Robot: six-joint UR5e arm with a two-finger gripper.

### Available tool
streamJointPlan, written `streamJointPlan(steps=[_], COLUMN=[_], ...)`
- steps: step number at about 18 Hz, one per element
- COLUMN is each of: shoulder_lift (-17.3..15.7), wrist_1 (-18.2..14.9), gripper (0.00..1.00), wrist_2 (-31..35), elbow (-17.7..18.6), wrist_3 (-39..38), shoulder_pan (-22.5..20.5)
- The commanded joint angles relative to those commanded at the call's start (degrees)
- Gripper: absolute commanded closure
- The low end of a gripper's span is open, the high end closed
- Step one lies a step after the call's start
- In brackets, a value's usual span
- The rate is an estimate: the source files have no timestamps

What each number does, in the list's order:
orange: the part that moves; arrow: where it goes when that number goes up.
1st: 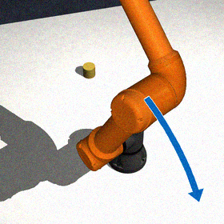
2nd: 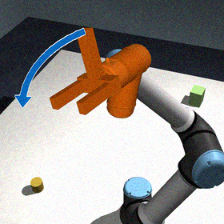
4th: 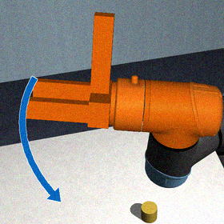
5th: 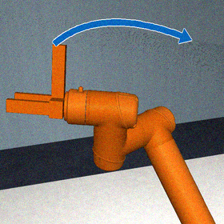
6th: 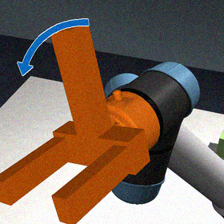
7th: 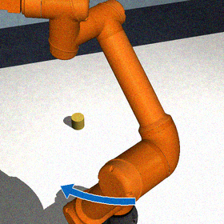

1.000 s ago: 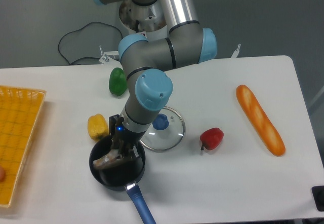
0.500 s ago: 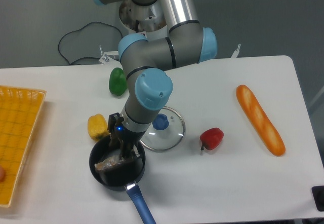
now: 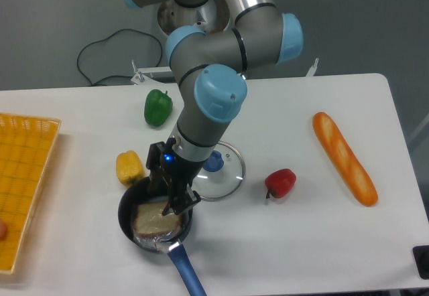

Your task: Put the toast in the pot

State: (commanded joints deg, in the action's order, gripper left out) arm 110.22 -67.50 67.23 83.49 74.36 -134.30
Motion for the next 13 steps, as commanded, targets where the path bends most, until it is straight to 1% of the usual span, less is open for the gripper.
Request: streamJointPlan(steps=[3,5,6,7,10,12,13], shoulder_lift=[-2.28,-4.65,-5.71,-6.07,-7.56,-8.09,-8.18], wrist_1=[0.0,0.17,0.18,0.18,0.0,-0.18,-0.09], gripper=[0.0,0.0,0.0,0.0,0.0,0.0,0.0], wrist_2=[0.36,0.88,2.63,5.6,17.2,21.0,21.19], elbow=[2.28,4.12,5.0,5.71,7.47,7.65,7.56], wrist_3=[0.0,2.18,4.11,4.65,4.48,4.4,4.39], shoulder_pan=[0.27,0.62,0.79,1.06,3.34,3.96,4.05])
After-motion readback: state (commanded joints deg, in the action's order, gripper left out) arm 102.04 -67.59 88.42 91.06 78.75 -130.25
